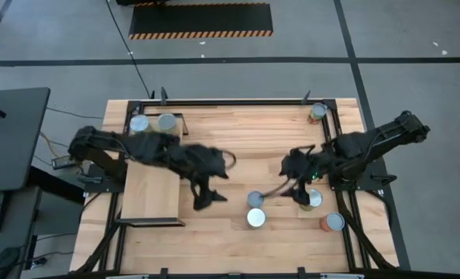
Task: Pick and place cans onto a shelf
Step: Put the left canned pears on the shelf
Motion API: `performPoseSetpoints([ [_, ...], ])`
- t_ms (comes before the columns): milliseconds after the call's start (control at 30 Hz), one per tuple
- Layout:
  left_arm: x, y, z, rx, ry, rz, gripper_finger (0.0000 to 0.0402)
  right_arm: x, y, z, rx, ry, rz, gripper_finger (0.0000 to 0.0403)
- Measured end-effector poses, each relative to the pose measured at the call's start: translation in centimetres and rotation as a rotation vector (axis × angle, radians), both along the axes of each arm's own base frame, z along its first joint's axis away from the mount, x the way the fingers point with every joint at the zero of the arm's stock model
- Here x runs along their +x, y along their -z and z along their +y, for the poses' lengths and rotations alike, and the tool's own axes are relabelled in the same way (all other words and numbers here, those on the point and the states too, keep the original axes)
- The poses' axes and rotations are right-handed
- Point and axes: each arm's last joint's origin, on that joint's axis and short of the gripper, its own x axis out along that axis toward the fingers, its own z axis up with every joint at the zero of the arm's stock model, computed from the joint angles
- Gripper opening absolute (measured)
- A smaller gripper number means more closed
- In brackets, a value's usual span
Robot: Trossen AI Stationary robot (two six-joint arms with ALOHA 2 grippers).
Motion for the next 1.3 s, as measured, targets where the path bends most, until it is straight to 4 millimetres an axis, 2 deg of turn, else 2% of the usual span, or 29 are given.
performPoseSetpoints([
  [267,3.2,3.4,-4.0,-0.045,0.028,0.035,0.0352,1.5,3.2,4.4,-0.084,-0.119,0.115,0.0373],
  [500,3.9,5.2,-5.3,-0.020,0.047,0.100,0.0352,3.3,7.2,7.4,-0.109,-0.138,0.243,0.0373],
  [667,3.2,5.7,-5.6,0.031,0.041,0.167,0.0352,4.3,9.8,9.1,-0.097,-0.125,0.305,0.0373],
  [900,0.8,5.5,-6.1,0.113,0.053,0.266,0.0352,5.6,12.7,11.1,-0.094,-0.127,0.316,0.0373],
  [1100,-1.5,4.3,-6.5,0.198,0.046,0.264,0.0352,6.6,14.8,11.7,-0.094,-0.124,0.326,0.0373],
  [1300,-2.8,3.6,-6.6,0.216,0.042,0.264,0.0352,8.1,15.2,11.1,-0.077,-0.096,0.262,0.0373],
])
